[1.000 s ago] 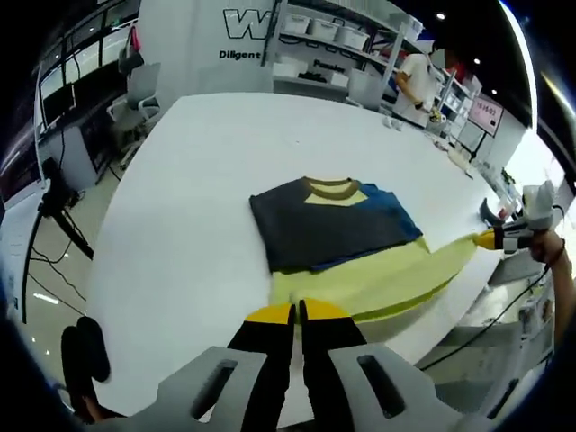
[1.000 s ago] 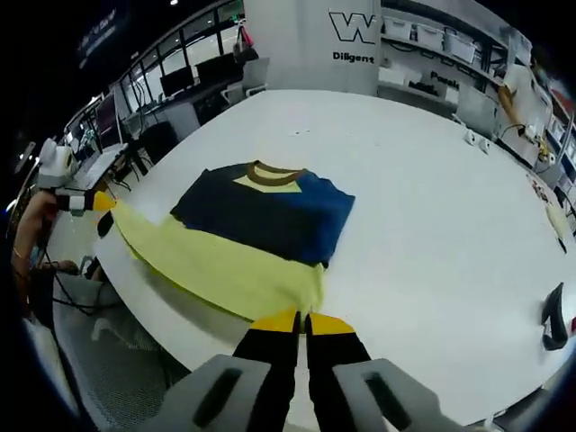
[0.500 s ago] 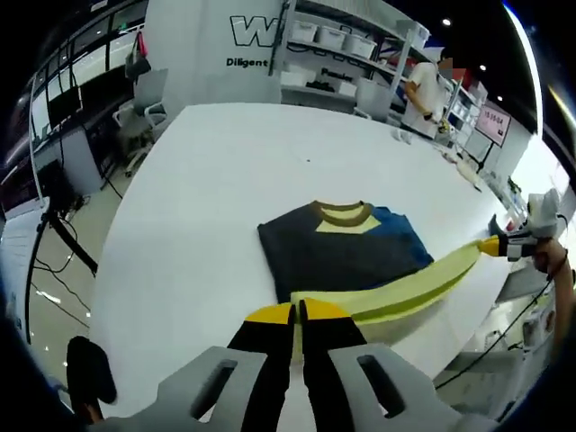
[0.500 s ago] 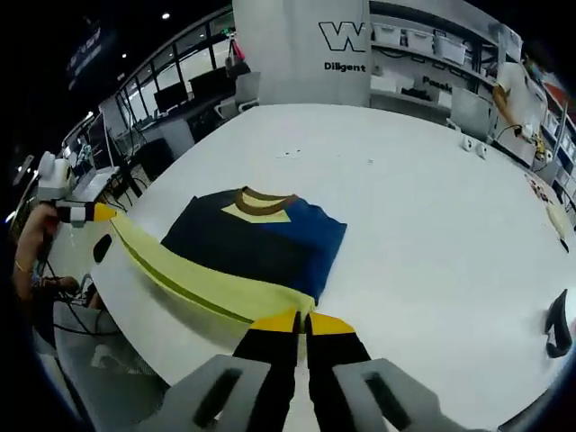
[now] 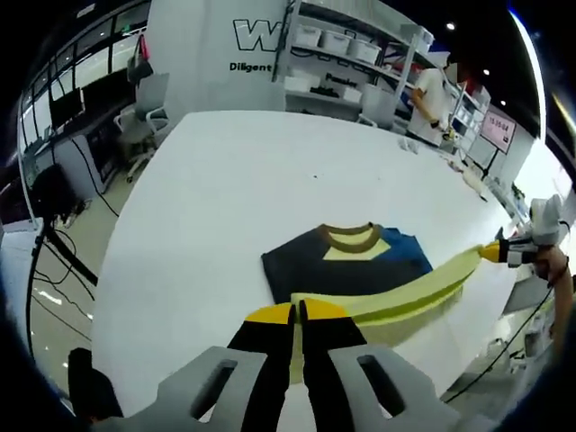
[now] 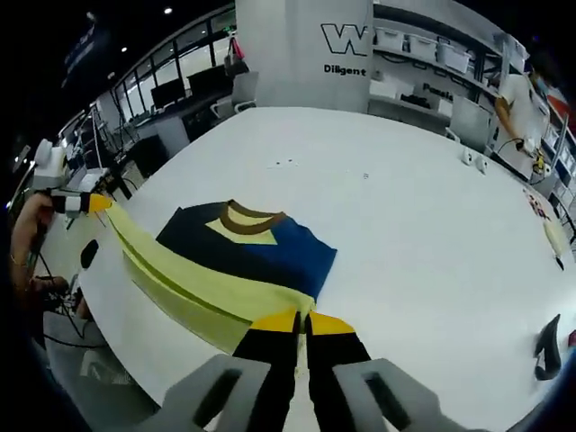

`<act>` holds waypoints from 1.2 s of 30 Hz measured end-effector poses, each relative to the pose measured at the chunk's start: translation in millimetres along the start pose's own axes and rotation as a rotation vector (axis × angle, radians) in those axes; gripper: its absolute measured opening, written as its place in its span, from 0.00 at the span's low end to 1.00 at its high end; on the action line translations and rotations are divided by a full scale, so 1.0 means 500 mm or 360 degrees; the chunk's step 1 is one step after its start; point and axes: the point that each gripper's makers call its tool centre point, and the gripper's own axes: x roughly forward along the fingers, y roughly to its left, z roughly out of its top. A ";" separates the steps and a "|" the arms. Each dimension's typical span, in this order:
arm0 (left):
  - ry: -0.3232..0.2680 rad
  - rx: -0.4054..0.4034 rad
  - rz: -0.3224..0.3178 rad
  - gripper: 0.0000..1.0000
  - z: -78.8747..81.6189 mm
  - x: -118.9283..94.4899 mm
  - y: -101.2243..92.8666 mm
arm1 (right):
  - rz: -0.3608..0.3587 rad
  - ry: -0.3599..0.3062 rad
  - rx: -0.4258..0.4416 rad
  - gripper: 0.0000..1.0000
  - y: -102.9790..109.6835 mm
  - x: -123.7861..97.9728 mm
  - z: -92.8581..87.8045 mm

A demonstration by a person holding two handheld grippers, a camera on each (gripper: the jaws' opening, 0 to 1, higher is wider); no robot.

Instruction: Fold the garment on the visible template until the final outline fits inside the template.

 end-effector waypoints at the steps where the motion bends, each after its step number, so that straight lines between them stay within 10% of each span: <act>1: -0.0009 0.0001 0.0007 0.01 0.007 0.004 0.002 | 0.0022 -0.0017 0.0032 0.00 0.002 0.004 0.007; 20: -0.0053 -0.0145 0.0024 0.01 0.068 0.091 0.034 | -0.0001 -0.0032 0.0139 0.00 -0.036 0.065 0.051; 36: 0.0019 -0.0234 0.0048 0.01 0.054 0.175 0.059 | 0.0074 0.0000 0.0360 0.00 -0.063 0.145 0.058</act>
